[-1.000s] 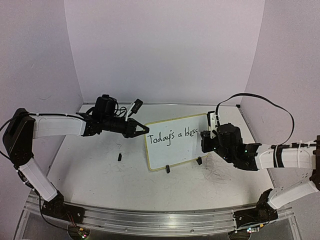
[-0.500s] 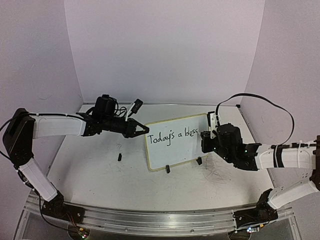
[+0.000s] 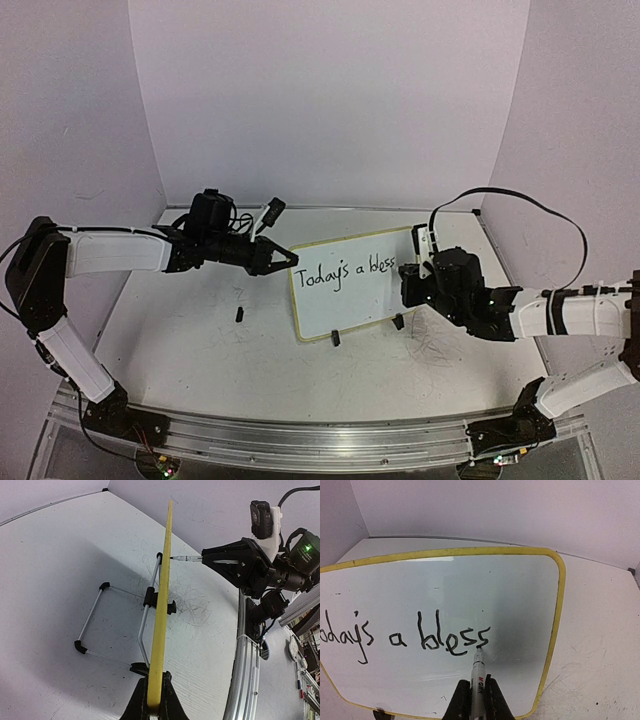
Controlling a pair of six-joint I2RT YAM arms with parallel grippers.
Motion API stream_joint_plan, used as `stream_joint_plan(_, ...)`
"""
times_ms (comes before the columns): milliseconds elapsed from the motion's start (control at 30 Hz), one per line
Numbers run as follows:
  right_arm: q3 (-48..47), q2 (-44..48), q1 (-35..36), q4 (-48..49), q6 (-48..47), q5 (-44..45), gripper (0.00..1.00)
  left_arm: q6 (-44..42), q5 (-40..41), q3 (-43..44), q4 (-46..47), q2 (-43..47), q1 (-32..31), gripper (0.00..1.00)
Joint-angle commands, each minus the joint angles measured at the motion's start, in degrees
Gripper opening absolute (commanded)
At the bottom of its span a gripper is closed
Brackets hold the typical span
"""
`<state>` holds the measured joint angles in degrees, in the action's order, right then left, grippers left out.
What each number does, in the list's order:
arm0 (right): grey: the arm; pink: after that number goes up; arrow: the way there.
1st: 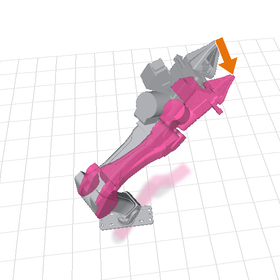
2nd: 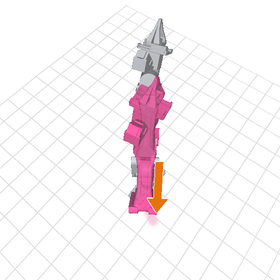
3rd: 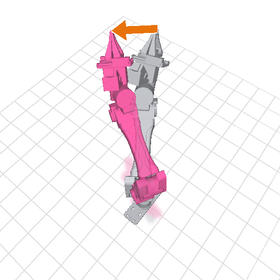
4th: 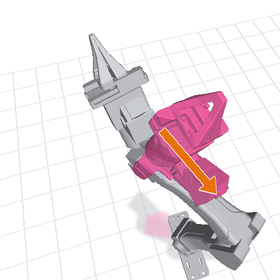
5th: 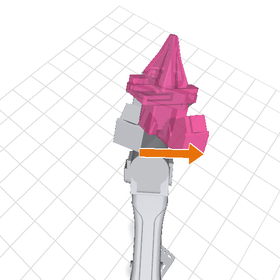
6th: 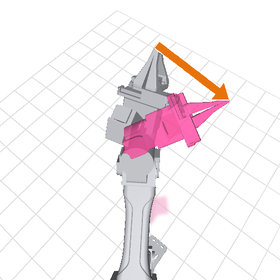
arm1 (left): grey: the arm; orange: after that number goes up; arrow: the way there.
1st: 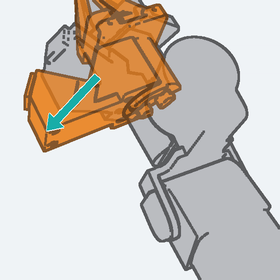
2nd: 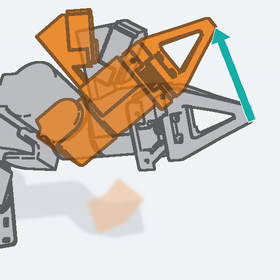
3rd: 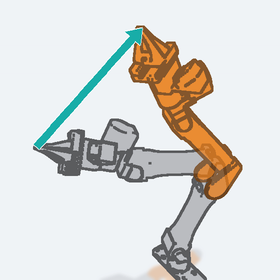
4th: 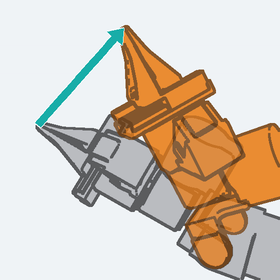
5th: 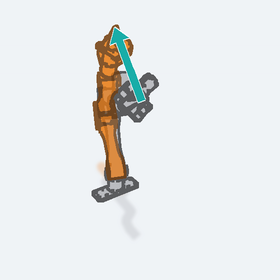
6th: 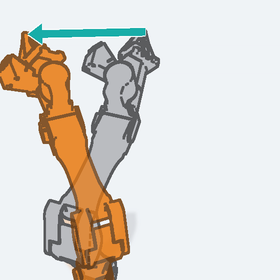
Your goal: Write a sentence on the whiteboard
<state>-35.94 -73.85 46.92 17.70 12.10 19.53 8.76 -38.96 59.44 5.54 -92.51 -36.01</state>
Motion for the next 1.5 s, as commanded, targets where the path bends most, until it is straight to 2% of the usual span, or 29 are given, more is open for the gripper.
stream_joint_plan(0,2.37,6.82,-0.03,0.3,0.6,1.87,0.0,-2.78,2.73,0.52,1.93,3.2,0.24,0.0)
stream_joint_plan(100,4.2,11.8,-0.12,-0.34,-0.18,4.8,0.0,-2.87,2.93,0.62,1.81,3.03,0.24,0.0)
stream_joint_plan(167,3.37,11.19,-0.31,-2.04,-0.4,6.31,0.0,-2.92,2.84,0.82,1.76,2.94,0.24,0.0)
stream_joint_plan(467,-0.25,7.71,-0.45,-0.97,-2.89,4.27,0.0,-3.04,3.33,0.57,1.64,3.51,0.13,0.0)
stream_joint_plan(833,1.75,7.01,-3.55,0.76,-2.57,-2.03,0.0,-3.23,3.28,0.59,1.44,3.32,0.14,0.0)
stream_joint_plan(1467,0.38,5.04,-4.45,4.45,-4.36,-2.39,0.0,-3.23,3.14,0.88,1.37,2.44,0.15,0.0)
